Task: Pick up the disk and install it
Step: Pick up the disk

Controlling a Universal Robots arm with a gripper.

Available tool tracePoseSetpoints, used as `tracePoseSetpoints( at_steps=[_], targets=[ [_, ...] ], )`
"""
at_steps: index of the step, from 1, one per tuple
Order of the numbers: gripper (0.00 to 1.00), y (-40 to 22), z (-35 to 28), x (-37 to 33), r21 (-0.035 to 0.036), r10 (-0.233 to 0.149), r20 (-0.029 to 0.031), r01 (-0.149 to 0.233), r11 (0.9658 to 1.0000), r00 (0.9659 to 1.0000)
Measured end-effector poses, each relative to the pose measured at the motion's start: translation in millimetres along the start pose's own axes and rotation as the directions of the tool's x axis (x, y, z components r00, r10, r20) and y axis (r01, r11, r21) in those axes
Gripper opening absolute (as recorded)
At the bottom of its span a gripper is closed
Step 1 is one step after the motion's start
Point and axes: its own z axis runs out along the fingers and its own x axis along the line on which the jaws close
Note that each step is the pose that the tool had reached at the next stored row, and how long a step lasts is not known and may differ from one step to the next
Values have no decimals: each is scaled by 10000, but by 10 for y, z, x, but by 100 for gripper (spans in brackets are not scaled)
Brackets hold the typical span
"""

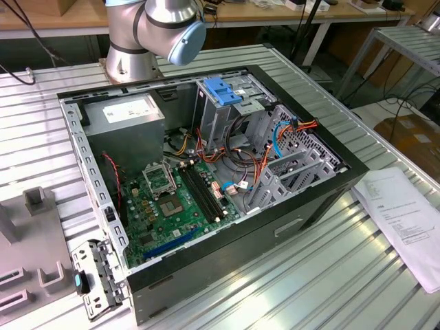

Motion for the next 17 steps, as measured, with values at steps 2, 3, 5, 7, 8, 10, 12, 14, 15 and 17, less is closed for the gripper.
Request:
tracePoseSetpoints(
  at_steps=[2, 3, 5, 7, 8, 10, 12, 14, 15, 17],
  targets=[
    [60, 5, 23, -3, 9, -486, 0, 486, 9988, 9988],
    [60, 9, 35, -6, 9, -551, -1, 551, 9985, 9985],
    [60, 25, 68, -3, 18, -632, 1, 632, 9980, 9980],
    [60, 44, 105, 3, 36, -695, 9, 695, 9976, 9976],
    [60, 51, 126, 8, 39, -764, 9, 764, 9971, 9971],
    [60, 56, 157, 10, 40, -957, 7, 957, 9954, 9954],
    [60, 56, 188, 10, 42, -1392, 3, 1392, 9903, 9903],
    [60, 56, 223, 10, 45, -1820, 0, 1820, 9833, 9833],
    [60, 56, 237, 10, 45, -1949, -2, 1949, 9808, 9808],
    [60, 56, 262, 10, 45, -2193, -5, 2193, 9756, 9757]
  ],
)
